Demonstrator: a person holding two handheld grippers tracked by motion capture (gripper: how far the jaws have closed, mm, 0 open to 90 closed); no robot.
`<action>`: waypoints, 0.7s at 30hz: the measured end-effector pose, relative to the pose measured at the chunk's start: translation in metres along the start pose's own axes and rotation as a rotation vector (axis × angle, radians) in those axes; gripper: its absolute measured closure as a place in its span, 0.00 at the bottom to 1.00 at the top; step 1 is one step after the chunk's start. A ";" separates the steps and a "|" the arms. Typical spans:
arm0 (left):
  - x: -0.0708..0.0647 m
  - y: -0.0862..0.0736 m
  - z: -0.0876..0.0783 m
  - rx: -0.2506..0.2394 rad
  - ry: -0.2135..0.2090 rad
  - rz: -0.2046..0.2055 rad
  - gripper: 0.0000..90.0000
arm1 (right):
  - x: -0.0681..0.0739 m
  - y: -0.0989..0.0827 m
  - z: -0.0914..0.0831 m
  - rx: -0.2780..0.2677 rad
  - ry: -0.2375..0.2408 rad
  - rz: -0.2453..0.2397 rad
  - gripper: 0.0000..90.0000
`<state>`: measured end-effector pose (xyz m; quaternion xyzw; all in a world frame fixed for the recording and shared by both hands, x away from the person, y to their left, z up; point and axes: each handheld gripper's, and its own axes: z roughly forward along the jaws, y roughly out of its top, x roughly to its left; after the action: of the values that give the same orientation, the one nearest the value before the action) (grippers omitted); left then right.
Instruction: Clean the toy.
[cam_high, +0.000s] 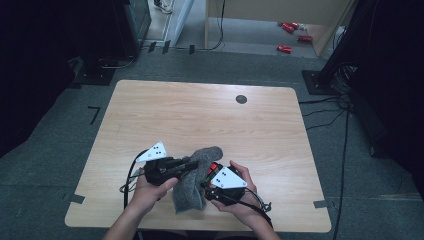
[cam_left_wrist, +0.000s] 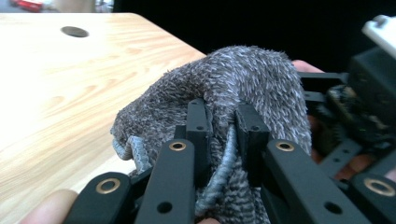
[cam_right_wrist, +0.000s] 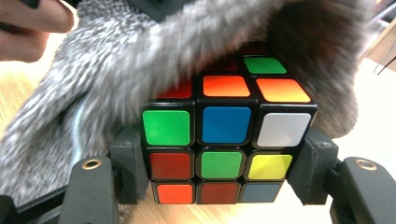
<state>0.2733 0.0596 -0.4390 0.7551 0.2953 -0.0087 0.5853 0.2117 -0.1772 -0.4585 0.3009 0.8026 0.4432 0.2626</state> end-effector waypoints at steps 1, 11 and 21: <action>0.002 0.000 -0.001 -0.001 0.000 -0.005 0.90 | 0.000 0.000 0.000 -0.004 0.001 0.002 0.38; -0.012 0.001 0.007 0.007 -0.098 0.021 0.90 | 0.001 0.000 0.001 -0.003 0.005 0.002 0.38; 0.003 0.000 0.001 0.012 -0.026 -0.033 0.90 | 0.002 0.001 0.000 0.001 -0.001 -0.009 0.38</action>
<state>0.2759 0.0601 -0.4404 0.7533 0.3003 -0.0299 0.5844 0.2104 -0.1755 -0.4576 0.2975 0.8041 0.4412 0.2649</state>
